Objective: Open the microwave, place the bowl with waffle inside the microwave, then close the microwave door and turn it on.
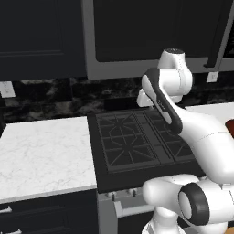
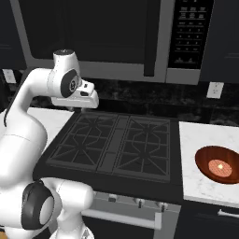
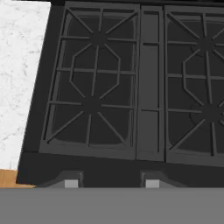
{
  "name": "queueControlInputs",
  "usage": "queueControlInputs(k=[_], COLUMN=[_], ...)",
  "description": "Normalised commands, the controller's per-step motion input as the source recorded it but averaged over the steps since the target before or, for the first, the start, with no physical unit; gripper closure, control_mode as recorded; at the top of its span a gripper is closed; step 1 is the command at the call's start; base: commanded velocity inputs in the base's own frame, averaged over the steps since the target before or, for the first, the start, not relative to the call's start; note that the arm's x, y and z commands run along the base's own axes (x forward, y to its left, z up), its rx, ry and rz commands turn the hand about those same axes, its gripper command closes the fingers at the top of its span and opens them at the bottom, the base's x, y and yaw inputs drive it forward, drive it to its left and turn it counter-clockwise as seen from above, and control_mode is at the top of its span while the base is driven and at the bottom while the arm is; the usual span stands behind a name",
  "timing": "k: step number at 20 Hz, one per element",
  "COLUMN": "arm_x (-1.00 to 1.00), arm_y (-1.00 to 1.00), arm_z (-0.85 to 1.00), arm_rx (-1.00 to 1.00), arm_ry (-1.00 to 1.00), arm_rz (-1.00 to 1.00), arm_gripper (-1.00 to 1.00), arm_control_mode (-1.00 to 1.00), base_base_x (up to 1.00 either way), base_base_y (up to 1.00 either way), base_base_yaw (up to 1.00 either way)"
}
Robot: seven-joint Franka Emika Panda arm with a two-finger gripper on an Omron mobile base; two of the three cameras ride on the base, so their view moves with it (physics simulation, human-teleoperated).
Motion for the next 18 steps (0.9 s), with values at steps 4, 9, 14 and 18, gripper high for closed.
queueControlInputs(k=[4, 9, 14, 18], arm_x=[0.00, -0.05, -0.37, -0.39], arm_y=[-0.11, -0.56, -0.83, -0.99], arm_z=[0.02, 0.29, 0.41, 0.56], arm_rx=[0.00, 0.00, 0.00, 0.00], arm_ry=[-0.01, -0.17, -0.32, -0.39], arm_rz=[0.00, 0.01, 0.00, 0.00], arm_gripper=[-1.00, -1.00, -1.00, -1.00], arm_control_mode=[-1.00, -1.00, -1.00, -1.00], base_base_x=[0.00, 0.00, 0.00, 0.00], base_base_y=[0.00, 0.00, 0.00, 0.00], base_base_yaw=[0.00, 0.00, 0.00, 0.00])
